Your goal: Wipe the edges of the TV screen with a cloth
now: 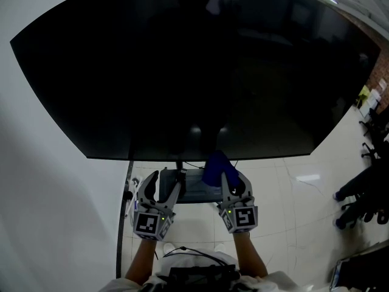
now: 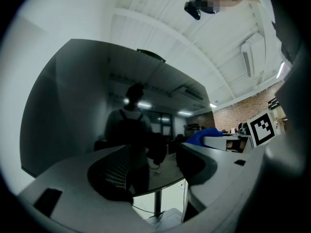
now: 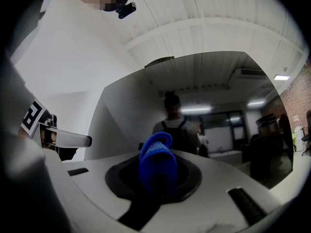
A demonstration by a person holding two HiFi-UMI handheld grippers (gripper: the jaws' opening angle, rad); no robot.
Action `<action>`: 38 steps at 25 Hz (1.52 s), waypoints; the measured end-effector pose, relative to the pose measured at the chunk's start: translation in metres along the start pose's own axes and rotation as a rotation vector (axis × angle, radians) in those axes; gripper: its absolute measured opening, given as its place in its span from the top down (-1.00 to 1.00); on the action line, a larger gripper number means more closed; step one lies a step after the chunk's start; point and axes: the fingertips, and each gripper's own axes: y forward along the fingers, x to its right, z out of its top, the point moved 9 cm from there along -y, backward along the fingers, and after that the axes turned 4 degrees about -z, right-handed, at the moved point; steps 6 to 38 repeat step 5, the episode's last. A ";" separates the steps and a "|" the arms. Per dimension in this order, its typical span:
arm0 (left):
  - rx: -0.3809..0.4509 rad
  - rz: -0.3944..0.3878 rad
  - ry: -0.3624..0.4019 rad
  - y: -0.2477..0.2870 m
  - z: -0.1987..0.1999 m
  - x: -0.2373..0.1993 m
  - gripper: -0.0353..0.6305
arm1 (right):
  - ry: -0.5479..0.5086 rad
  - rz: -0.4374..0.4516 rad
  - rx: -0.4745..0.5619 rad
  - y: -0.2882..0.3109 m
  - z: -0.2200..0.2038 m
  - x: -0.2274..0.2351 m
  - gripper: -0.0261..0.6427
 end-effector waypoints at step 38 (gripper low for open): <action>-0.002 -0.017 -0.026 0.005 0.009 0.007 0.05 | 0.017 0.009 -0.009 0.003 0.007 0.002 0.72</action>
